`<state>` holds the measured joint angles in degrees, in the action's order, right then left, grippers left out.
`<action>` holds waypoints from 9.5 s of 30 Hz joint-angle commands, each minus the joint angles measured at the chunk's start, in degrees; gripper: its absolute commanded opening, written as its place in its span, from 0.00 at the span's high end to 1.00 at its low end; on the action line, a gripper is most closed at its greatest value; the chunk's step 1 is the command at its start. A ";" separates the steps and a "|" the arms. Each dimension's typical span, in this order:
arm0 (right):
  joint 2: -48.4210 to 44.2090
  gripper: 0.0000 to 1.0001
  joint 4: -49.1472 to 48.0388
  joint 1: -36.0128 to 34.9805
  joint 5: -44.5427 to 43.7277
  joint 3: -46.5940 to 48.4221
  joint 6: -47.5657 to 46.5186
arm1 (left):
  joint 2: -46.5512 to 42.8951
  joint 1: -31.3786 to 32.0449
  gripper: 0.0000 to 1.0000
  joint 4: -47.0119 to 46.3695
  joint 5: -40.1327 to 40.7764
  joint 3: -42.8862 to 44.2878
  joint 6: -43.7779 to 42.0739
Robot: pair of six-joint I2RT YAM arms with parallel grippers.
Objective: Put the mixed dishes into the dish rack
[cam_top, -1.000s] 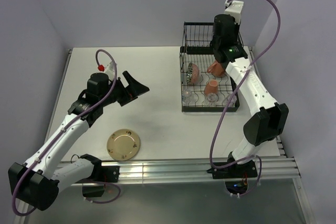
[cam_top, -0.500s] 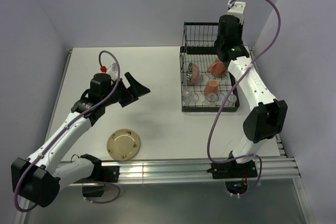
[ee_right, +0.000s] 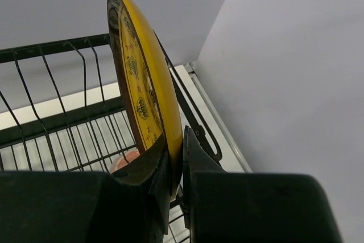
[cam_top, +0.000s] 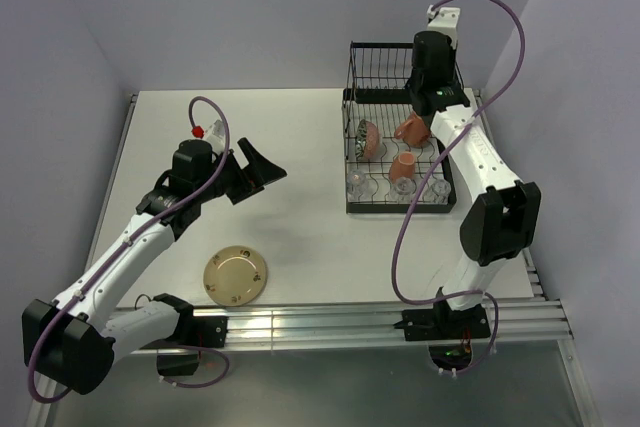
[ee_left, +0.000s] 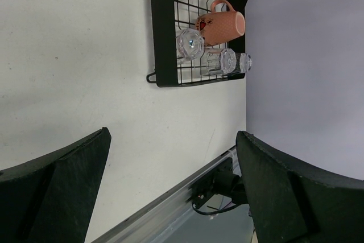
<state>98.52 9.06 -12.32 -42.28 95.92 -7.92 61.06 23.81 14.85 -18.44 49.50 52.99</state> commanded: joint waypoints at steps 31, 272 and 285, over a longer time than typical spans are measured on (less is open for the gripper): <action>4.93 0.73 2.10 0.28 1.59 2.96 3.35 | 0.12 0.09 0.01 -2.02 -0.64 -0.80 -2.28; 15.03 1.00 9.84 -13.79 -15.64 16.67 7.84 | -9.47 0.88 0.01 24.26 18.88 18.36 -4.30; 14.24 0.90 11.24 -13.70 -14.76 14.74 10.56 | -10.08 0.88 0.01 25.05 18.88 18.36 -4.30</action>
<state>114.13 19.57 -26.46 -56.86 111.98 0.82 52.03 24.67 41.10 1.30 67.77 50.15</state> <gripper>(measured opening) 0.103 0.992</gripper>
